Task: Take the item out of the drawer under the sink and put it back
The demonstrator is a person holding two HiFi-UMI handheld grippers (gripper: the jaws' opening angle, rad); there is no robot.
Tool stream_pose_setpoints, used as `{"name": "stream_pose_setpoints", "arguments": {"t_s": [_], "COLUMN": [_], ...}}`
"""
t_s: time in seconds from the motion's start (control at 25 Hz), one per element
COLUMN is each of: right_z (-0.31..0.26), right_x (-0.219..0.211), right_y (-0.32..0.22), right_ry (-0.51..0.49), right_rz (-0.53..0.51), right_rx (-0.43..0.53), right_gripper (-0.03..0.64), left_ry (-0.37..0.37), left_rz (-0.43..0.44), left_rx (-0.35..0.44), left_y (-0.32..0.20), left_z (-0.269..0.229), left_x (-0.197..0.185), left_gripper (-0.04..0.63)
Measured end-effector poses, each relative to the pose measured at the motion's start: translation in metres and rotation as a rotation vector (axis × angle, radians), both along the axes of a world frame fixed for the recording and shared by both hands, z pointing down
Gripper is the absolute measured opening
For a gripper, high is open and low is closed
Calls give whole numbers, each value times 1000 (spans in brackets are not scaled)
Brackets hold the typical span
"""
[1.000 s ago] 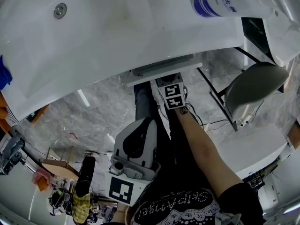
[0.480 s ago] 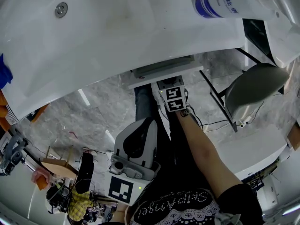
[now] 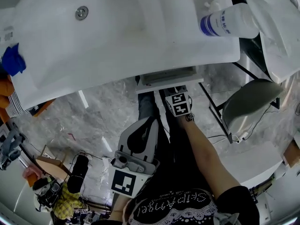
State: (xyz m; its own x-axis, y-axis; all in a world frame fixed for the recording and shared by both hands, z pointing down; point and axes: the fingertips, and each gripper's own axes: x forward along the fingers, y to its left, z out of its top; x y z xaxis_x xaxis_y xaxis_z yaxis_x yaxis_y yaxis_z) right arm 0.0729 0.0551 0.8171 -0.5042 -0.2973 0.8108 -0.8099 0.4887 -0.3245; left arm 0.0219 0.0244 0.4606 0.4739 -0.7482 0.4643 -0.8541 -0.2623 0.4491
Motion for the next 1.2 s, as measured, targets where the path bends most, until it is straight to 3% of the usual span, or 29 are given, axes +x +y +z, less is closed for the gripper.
{"name": "stream_pose_setpoints", "arguments": {"t_s": [0.12, 0.32, 0.92, 1.2], "right_z": [-14, -40, -98, -116], "right_x": [12, 29, 53, 66], "right_y": [3, 3, 1, 12], "right_ry": [-13, -10, -18, -10], "right_rz": [-36, -91, -217, -340], "right_rx": [6, 37, 107, 135], "right_gripper": [124, 20, 17, 17], "left_ry": [-12, -21, -85, -109], "left_rz": [-17, -22, -31, -29], "left_rx": [36, 65, 121, 158], "left_y": [-3, -4, 5, 7], "left_z": [-9, -23, -54, -72], "left_x": [0, 0, 4, 4], "left_gripper": [5, 5, 5, 5]}}
